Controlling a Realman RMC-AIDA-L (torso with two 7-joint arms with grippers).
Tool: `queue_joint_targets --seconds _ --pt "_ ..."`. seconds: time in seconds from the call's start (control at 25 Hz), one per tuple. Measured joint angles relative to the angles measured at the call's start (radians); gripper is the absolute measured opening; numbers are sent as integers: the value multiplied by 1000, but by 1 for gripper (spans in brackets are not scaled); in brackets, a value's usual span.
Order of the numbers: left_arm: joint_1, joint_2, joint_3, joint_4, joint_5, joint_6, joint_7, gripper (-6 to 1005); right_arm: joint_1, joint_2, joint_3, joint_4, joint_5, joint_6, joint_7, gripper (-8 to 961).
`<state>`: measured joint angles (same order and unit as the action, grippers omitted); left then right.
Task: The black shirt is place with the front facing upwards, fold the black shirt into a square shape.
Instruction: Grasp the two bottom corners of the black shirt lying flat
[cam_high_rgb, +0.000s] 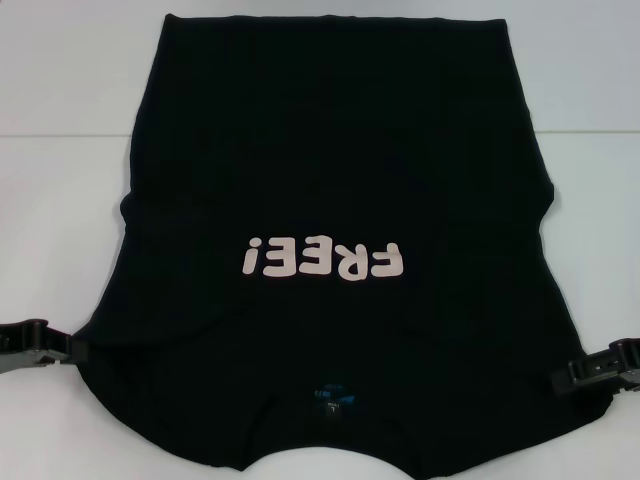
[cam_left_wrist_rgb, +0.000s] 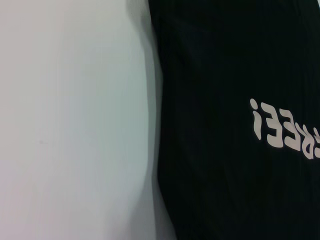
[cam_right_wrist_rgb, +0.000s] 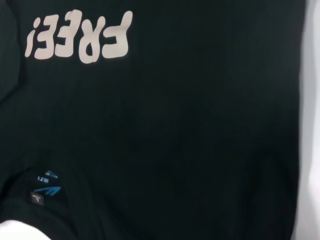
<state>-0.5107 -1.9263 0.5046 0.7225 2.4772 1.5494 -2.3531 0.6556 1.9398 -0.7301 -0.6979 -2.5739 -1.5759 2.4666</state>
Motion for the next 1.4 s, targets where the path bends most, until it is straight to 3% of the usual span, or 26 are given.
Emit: queue_joint_targets --seconds 1.04,1.4 --pt "-4 0 -1 0 0 2 8 56 19 8 -44 1 -27 25 -9 840" --pt "-5 0 -1 0 -15 4 11 56 30 8 -57 0 -28 27 -5 466"
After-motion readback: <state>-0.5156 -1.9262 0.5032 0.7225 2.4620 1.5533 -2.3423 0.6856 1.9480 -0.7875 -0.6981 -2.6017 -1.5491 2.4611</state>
